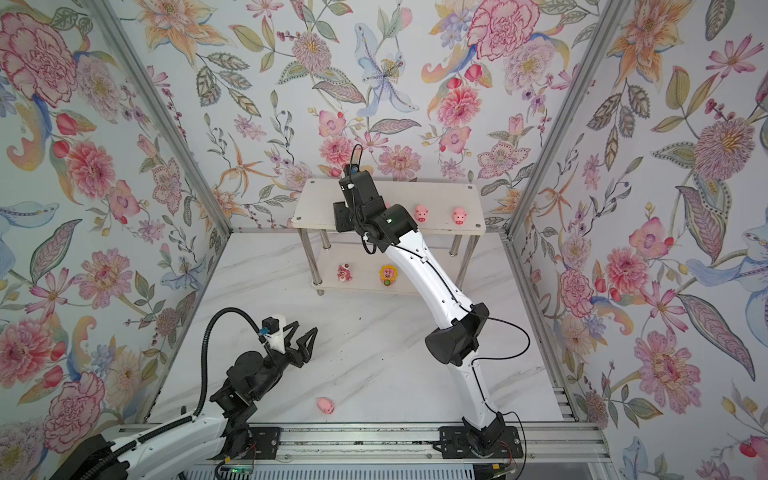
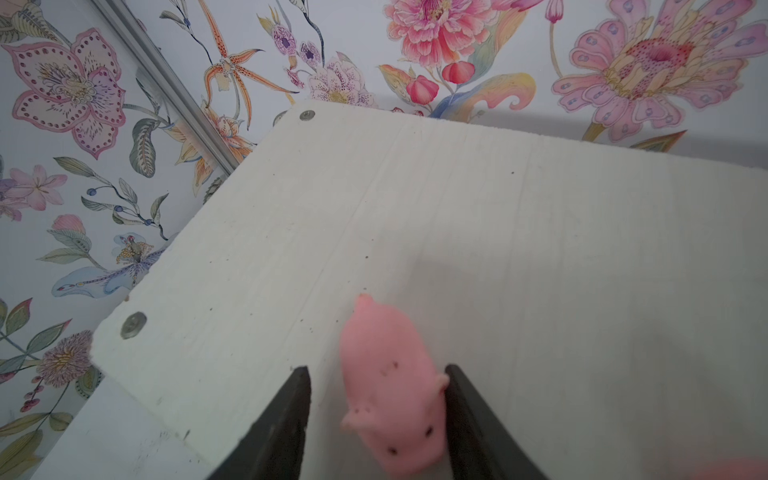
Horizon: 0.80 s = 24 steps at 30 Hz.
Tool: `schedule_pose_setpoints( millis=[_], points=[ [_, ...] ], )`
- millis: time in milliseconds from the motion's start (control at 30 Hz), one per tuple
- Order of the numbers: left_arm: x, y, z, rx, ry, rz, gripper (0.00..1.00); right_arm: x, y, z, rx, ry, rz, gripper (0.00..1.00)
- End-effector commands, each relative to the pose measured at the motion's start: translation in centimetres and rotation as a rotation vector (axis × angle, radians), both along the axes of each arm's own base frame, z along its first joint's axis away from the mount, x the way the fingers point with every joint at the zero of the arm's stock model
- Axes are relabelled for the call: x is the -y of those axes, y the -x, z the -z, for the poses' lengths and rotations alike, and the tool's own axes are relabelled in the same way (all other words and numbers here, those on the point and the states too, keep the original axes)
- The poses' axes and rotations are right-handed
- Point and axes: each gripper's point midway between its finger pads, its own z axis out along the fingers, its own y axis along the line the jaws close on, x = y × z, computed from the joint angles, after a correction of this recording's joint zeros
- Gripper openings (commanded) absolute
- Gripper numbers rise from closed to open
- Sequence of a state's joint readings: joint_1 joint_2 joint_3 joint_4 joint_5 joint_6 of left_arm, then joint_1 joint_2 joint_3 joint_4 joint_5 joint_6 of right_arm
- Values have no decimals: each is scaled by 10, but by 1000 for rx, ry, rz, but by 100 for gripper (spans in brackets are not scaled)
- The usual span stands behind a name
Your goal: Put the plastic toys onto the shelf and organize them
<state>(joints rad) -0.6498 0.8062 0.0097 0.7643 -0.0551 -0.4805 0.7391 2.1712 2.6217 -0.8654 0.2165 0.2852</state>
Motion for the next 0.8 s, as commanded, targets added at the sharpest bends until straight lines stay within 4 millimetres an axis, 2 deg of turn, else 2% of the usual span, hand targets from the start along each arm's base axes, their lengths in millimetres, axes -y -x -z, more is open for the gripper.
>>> schedule_pose_setpoints(
  millis=[0,200,433,767],
  points=[
    [-10,12,32,-49,-29,1,71,-4,8,5,-26,-2,-7,56],
    [-11,12,33,-48,-27,0,71,-13,19,2,-24,-5,-27,58],
    [-10,13,32,-46,-25,2,71,-9,17,4,-20,7,-4,58],
    [-11,13,31,-43,-24,1,71,-7,-3,15,22,47,86,44]
  ],
)
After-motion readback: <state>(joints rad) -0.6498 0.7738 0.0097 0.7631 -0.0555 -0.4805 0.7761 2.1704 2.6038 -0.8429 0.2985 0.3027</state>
